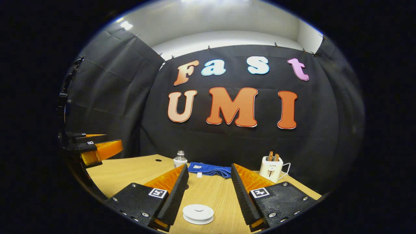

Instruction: Open the teacup lid with one hand, grasp the water bottle and pour water into the teacup with the other hand; after pouring, place the water bottle on the coaster and then close the teacup lid.

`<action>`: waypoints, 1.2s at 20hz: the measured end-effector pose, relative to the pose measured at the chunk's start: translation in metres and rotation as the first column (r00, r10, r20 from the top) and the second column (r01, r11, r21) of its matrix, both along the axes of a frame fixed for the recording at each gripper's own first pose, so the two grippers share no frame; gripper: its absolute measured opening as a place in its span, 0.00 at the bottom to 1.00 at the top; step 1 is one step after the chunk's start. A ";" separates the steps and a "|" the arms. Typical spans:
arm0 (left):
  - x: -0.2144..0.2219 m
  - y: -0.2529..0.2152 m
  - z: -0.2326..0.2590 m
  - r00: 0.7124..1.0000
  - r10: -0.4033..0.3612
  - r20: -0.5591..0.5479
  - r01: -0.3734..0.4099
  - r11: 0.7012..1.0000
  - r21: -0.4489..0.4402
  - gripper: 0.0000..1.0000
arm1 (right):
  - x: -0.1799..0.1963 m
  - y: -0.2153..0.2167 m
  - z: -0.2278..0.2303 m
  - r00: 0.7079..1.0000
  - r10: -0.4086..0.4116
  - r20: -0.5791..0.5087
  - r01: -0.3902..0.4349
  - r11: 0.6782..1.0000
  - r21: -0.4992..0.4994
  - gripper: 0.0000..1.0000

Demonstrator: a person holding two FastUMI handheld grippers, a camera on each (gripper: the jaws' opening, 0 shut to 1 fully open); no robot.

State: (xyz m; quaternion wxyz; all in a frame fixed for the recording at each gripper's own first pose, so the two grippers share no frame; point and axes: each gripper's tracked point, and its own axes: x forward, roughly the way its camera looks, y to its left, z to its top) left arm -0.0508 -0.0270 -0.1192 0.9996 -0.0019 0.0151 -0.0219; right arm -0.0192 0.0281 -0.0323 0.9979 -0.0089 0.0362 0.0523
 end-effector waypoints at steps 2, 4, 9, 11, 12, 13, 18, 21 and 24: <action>-0.003 0.006 0.002 1.000 0.018 -0.004 -0.018 1.000 0.022 0.99 | -0.005 -0.003 0.004 1.000 -0.002 0.001 0.002 1.000 -0.001 0.78; -0.005 0.007 0.006 1.000 0.020 0.003 -0.020 0.999 0.034 0.99 | -0.010 -0.005 0.006 1.000 -0.008 0.002 0.008 1.000 0.014 0.78; -0.010 0.010 0.023 0.998 0.029 0.051 -0.032 0.998 0.053 0.99 | -0.024 -0.002 0.014 1.000 0.012 0.003 -0.012 0.999 0.040 0.78; -0.010 0.009 0.030 0.997 0.031 0.071 -0.035 0.998 0.051 0.99 | -0.027 0.000 0.018 1.000 0.017 0.010 -0.017 0.999 0.043 0.78; -0.011 0.009 0.032 0.997 0.030 0.076 -0.034 0.999 0.042 0.99 | -0.029 0.001 0.021 1.000 0.020 0.014 -0.021 0.999 0.045 0.78; -0.011 0.006 0.034 0.997 0.022 0.078 -0.025 0.999 0.029 0.99 | -0.030 0.002 0.023 1.000 0.023 0.016 -0.024 0.999 0.044 0.78; -0.016 0.009 0.045 0.994 0.029 0.101 -0.030 0.999 0.012 0.99 | -0.034 0.005 0.031 0.999 0.024 0.027 -0.026 0.998 0.055 0.78; -0.017 0.012 0.053 0.991 0.037 0.126 -0.037 0.999 -0.002 0.99 | -0.038 0.006 0.036 0.999 0.028 0.029 -0.030 0.997 0.071 0.78; -0.018 0.014 0.052 0.991 0.048 0.128 -0.047 0.999 -0.009 0.99 | -0.039 0.003 0.043 0.999 0.015 0.049 -0.018 0.997 0.073 0.78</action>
